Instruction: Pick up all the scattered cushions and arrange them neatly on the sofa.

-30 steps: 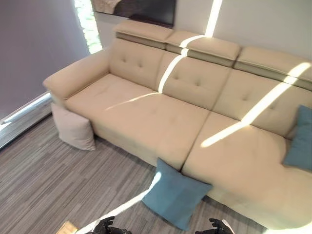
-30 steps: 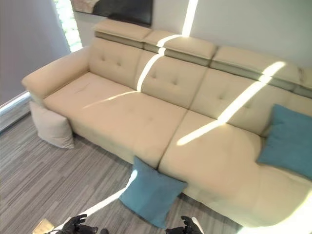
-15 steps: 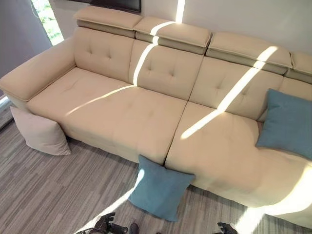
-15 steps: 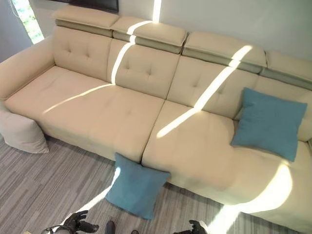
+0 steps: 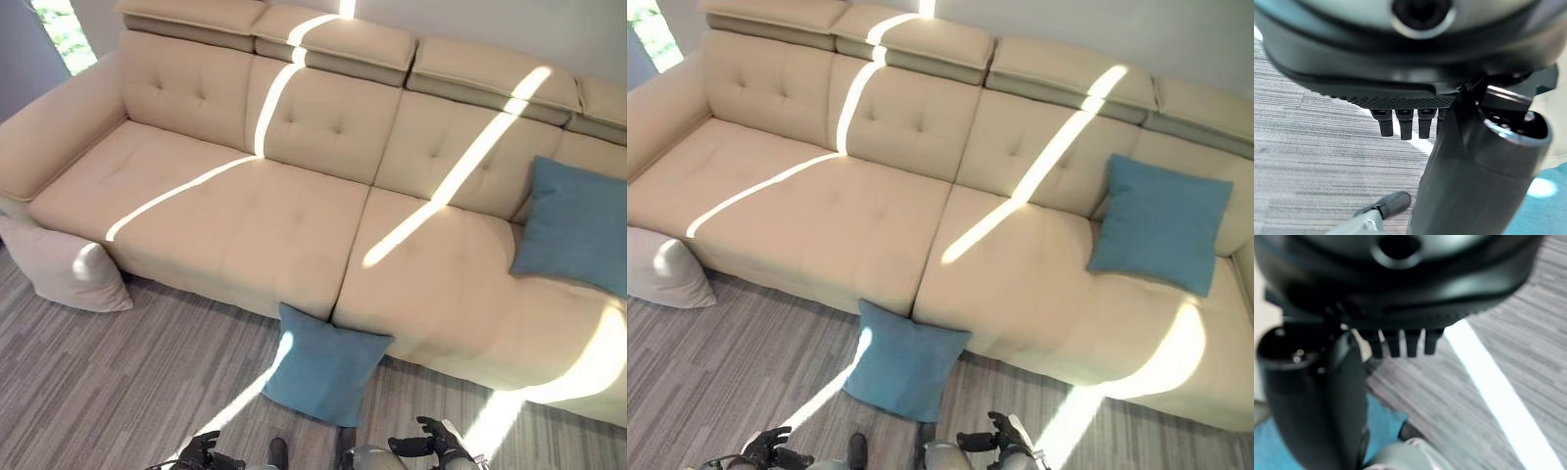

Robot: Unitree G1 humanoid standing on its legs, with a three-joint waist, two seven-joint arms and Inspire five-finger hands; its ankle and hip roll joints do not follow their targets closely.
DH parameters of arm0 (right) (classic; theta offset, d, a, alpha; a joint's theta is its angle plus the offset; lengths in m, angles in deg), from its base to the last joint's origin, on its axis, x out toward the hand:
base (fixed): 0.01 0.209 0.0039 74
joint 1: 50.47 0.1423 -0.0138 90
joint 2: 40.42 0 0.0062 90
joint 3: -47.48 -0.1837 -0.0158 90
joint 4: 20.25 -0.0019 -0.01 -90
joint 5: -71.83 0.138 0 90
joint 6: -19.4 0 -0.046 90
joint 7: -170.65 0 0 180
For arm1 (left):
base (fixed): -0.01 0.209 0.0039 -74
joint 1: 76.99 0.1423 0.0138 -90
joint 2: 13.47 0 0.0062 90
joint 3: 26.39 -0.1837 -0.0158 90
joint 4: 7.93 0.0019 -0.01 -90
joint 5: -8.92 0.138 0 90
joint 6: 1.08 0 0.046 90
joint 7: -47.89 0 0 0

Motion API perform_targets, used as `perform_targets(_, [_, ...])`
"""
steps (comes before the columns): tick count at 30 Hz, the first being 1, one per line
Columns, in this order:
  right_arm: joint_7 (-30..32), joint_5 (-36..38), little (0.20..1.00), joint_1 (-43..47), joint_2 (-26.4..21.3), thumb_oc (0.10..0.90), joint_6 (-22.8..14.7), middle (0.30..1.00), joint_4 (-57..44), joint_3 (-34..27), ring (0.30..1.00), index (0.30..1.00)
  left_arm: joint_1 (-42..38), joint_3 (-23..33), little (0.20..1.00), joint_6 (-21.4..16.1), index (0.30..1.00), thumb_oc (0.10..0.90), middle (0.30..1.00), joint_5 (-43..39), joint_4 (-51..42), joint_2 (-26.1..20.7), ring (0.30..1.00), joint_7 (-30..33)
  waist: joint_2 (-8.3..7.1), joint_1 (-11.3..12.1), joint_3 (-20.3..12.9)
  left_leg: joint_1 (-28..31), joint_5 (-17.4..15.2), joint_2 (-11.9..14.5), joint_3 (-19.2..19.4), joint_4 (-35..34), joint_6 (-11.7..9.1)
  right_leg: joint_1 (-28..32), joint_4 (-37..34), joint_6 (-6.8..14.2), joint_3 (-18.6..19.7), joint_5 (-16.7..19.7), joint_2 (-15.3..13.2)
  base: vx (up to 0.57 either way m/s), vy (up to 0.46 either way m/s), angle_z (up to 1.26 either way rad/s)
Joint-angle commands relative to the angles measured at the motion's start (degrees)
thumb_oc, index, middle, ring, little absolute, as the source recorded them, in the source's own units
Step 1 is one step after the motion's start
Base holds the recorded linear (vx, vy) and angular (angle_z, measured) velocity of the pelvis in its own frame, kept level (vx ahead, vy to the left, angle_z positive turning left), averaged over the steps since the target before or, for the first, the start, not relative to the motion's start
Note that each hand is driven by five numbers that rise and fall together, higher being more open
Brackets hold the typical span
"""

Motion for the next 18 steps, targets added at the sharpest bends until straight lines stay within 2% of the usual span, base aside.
perform_targets(1, [1.6,0.0,0.900,-0.6,-3.2,0.800,-1.3,0.900,-0.5,-0.1,0.900,0.900,0.1,0.4,0.900,-1.8,0.900,0.800,0.900,2.1,0.7,-0.3,0.900,0.0,-0.78,0.5,-3.5,-1.9,-7.3,-2.5,-0.9,5.9,-1.4,3.6,-8.5,2.6,1.2,1.8,1.7,0.09,-0.084,0.12])
perform_targets(6, [1.8,0.5,0.900,-0.3,-4.3,0.800,-1.4,0.900,0.0,-0.1,0.900,0.900,-0.2,-0.2,0.900,-1.7,0.900,0.800,0.900,1.7,-0.1,0.2,0.900,-0.4,-1.24,0.9,-2.9,-5.1,-9.7,-2.6,-1.2,14.8,-2.8,7.2,-11.8,1.4,3.4,1.5,2.4,0.02,-0.038,0.03])
perform_targets(8, [2.0,0.7,0.900,-0.1,-4.7,0.800,-1.5,0.900,0.3,0.0,0.900,0.900,-0.3,-0.4,0.900,-1.8,0.900,0.800,0.900,1.2,-0.3,0.5,0.900,-0.5,-1.46,1.1,-2.6,-7.1,-8.8,-2.1,-2.7,16.9,-3.6,8.1,-12.5,1.1,3.8,1.3,2.2,0.02,0.019,-0.13])
perform_targets(10, [2.1,0.9,0.900,0.2,-4.9,0.800,-1.5,0.900,0.2,0.0,0.900,0.900,-0.7,-0.7,0.900,-1.6,0.900,0.800,0.900,1.2,-0.5,0.5,0.900,-0.3,-1.88,1.0,-2.6,-8.7,-7.8,-0.4,-2.4,15.9,-4.0,8.4,-13.0,1.3,3.8,1.2,1.6,0.02,0.061,-0.15])
perform_targets(13, [2.2,0.8,0.900,0.3,-4.8,0.800,-1.4,0.900,0.4,0.3,0.900,0.900,-1.3,-1.1,0.900,-1.7,0.900,0.800,0.900,0.9,-0.8,0.5,0.900,-0.2,-2.38,1.4,-2.3,-9.7,-5.8,1.5,-3.9,13.5,-4.6,8.3,-12.9,1.4,4.1,1.0,1.5,0.03,0.067,-0.01])
perform_targets(15, [2.1,0.8,0.900,0.2,-4.8,0.800,-1.3,0.900,0.6,0.1,0.900,0.900,-1.4,-1.3,0.900,-1.7,0.900,0.800,0.900,0.5,-0.9,0.7,0.900,0.0,-2.25,1.5,-2.3,-9.6,-5.1,1.7,-6.5,12.4,-5.0,8.5,-13.1,1.3,4.5,0.8,1.5,0.06,0.115,-0.12])
perform_targets(18, [1.7,-0.2,0.900,-0.2,-4.8,0.800,-1.1,0.900,1.0,0.4,0.900,0.900,-1.2,-1.6,0.900,-1.5,0.900,0.800,0.900,1.2,-0.8,0.8,0.900,-0.3,-1.63,1.4,-3.2,-7.4,-4.5,2.2,-6.7,8.5,-5.2,9.0,-13.5,1.6,4.5,0.7,1.3,0.06,0.127,-0.16])
